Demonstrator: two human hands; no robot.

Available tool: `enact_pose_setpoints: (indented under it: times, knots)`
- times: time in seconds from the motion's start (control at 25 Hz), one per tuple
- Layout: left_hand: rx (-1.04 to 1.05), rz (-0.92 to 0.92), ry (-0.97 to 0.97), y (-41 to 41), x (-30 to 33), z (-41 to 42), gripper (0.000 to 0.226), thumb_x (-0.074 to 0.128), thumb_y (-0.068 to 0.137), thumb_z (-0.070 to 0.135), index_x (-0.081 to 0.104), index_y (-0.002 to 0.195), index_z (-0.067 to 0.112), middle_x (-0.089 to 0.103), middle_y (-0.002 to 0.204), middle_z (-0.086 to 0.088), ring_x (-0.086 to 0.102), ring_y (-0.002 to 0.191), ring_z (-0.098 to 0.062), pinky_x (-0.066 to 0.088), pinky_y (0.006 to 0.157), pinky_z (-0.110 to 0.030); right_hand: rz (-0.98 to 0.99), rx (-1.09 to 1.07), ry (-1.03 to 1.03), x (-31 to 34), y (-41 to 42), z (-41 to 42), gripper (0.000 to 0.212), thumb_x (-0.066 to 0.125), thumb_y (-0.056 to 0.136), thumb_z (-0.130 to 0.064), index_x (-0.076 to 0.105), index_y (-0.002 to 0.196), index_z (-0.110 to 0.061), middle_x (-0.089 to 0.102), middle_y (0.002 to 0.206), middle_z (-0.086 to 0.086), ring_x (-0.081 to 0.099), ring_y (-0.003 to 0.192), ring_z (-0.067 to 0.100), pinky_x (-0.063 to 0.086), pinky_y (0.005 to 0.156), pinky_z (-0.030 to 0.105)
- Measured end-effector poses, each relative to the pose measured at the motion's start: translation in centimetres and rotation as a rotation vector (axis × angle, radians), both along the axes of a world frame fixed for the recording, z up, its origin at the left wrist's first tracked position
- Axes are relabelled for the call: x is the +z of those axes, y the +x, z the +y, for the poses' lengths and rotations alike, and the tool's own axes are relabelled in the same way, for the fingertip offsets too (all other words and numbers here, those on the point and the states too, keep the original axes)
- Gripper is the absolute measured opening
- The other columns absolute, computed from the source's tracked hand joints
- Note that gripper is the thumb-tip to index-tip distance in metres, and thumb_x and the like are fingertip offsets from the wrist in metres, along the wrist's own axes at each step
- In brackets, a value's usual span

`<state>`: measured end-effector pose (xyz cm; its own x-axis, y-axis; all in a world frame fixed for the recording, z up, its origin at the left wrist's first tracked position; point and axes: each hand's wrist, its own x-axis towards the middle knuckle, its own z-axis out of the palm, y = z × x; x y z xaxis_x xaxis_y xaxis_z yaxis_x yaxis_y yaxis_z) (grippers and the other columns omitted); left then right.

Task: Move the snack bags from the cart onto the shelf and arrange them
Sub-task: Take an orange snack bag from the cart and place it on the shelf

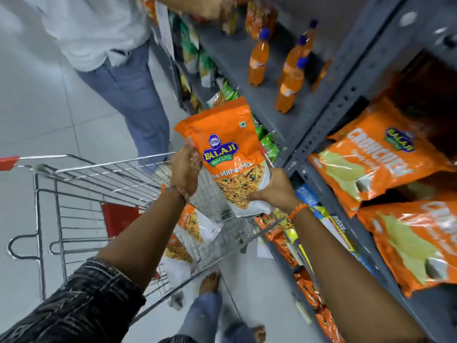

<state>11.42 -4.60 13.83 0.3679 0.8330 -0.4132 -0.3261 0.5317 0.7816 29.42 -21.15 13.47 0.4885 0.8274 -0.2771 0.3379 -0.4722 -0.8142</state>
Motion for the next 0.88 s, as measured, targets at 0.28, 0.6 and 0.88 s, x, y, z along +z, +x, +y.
enact_pose_setpoints:
  times: [0.28, 0.6, 0.88]
  knots:
    - [-0.25, -0.229, 0.219, 4.6, 15.1, -3.6, 0.114, 0.091, 0.055, 0.045, 0.045, 0.149, 0.0, 0.06, 0.14, -0.029, 0.065, 0.113, -0.04, 0.05, 0.103, -0.065, 0.101, -0.145, 0.31, 10.0, 0.1, -3.6, 0.058, 0.101, 0.057, -0.006, 0.077, 0.11, -0.008, 0.081, 0.114, 0.008, 0.079, 0.105, 0.025, 0.062, 0.095, 0.053]
    - [-0.482, -0.389, 0.501, 11.8, 31.1, -8.2, 0.054, 0.058, 0.101, 0.03, 0.051, 0.147, 0.002, 0.06, 0.141, -0.029, 0.059, 0.128, -0.048, 0.045, 0.106, -0.07, 0.011, -0.311, 0.709, 25.3, 1.1, -11.0, 0.065, 0.094, 0.062, 0.008, 0.071, 0.12, -0.008, 0.082, 0.112, -0.001, 0.079, 0.103, 0.015, 0.064, 0.086, 0.031]
    - [-0.778, -0.471, 0.756, 18.3, 39.7, -17.5, 0.062, 0.047, 0.096, 0.064, 0.067, 0.134, 0.019, 0.072, 0.131, -0.014, 0.068, 0.123, -0.036, 0.051, 0.106, -0.058, -0.041, -0.487, 0.9, 34.0, 3.4, -20.6, 0.052, 0.086, 0.069, 0.015, 0.073, 0.118, 0.004, 0.08, 0.115, 0.017, 0.078, 0.106, 0.032, 0.064, 0.089, 0.041]
